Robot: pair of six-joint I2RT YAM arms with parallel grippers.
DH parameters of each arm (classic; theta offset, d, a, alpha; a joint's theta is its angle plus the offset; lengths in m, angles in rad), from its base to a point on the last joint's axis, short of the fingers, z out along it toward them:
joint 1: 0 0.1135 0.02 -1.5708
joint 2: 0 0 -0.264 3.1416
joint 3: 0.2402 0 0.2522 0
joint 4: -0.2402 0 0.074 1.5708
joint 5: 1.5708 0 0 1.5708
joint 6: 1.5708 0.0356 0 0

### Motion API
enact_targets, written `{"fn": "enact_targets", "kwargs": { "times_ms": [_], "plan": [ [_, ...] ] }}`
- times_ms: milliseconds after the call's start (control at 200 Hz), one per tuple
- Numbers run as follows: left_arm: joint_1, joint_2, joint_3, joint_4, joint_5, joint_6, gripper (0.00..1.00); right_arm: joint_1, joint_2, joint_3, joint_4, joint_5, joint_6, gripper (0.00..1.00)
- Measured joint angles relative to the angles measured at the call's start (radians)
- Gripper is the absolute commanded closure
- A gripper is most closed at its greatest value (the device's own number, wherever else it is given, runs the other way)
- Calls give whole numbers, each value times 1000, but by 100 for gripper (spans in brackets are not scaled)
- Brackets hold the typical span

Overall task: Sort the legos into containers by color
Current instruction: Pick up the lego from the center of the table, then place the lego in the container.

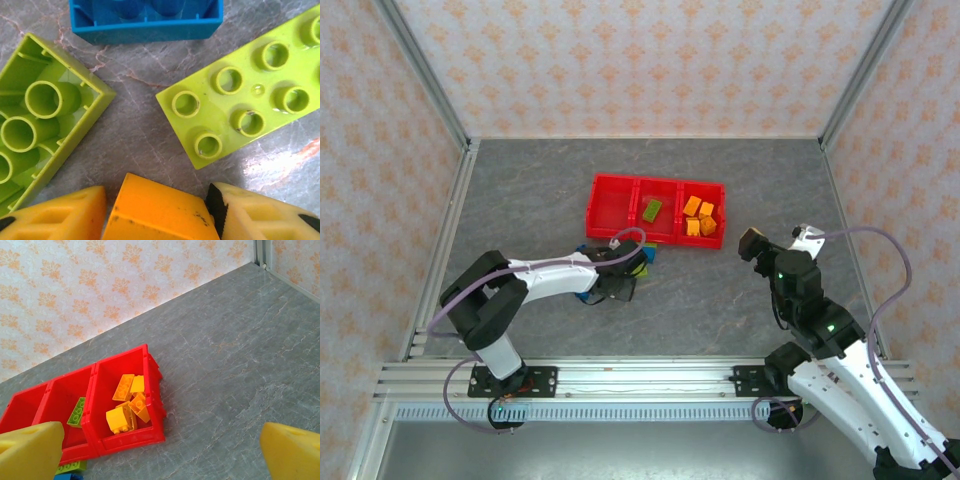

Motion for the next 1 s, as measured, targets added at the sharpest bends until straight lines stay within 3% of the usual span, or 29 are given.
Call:
{"fn": "enact_targets", "kwargs": {
  "times_ms": [190,300,390,516,721,1001],
  "plan": [
    [-5,-5,4,-10,-7,0,67,0,0,0,0,4,0,0],
    [-7,-21,4,-18,-13,-7,83,0,0,0,0,6,0,0],
    [-18,-58,4,-21,-29,-29,90,0,0,0,0,6,0,0],
    [-21,-135,14,-20,-38,-72,90,0,1,0,0,7,0,0],
    [-21,-161,146,11,-39,-103,81,0,6,0,0,7,0,0],
    [-21,64,509,18,-58,-90,79,2,6,0,0,7,0,0]
  ]
}}
